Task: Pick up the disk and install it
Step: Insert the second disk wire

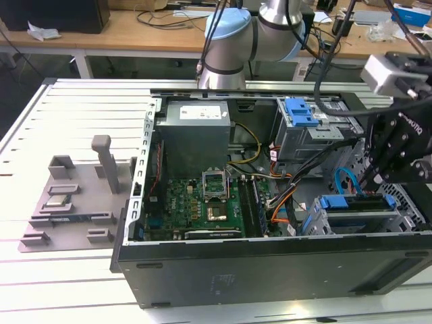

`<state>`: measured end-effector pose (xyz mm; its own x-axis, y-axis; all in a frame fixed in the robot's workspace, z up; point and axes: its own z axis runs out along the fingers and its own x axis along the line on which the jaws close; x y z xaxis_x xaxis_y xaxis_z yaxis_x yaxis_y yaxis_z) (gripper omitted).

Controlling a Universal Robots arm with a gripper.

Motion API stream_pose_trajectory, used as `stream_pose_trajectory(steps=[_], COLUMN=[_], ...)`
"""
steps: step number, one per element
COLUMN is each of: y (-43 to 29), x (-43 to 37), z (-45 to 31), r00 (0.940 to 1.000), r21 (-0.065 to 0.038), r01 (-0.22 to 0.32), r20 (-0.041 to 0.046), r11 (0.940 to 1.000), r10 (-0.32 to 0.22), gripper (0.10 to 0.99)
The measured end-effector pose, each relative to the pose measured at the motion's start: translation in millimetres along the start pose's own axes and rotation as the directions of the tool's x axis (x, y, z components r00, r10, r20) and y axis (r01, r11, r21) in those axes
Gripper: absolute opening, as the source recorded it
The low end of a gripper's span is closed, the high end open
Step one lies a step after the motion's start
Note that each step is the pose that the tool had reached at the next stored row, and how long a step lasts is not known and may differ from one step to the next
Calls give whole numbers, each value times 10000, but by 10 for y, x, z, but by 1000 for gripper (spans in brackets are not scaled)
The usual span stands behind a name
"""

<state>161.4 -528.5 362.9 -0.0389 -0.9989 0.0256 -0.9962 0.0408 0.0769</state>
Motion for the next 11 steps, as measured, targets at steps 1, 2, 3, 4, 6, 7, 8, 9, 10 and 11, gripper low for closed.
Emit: stream_pose_trajectory(steps=[1,2,3,4,6,7,8,9,10,11], y=[2,5,8,10,14,15,14,15,15,15], x=[-16,-26,-38,-45,-60,-59,-60,-60,-60,-60], z=[-23,-44,-76,-98,-153,-156,-156,-158,-159,-158], r00=[10000,10000,10000,10000,10000,10000,10000,10000,10000,10000], r21=[0,0,0,0,0,0,-1,0,0,0], r01=[0,-1,-1,-1,0,0,0,0,0,0], r20=[-1,1,1,0,1,3,4,2,1,1], r11=[10000,10000,10000,10000,10000,10000,10000,10000,10000,10000], r10=[0,1,1,1,0,0,0,0,0,0], gripper=[173,161,102,102,102,102,102,102,102,102])
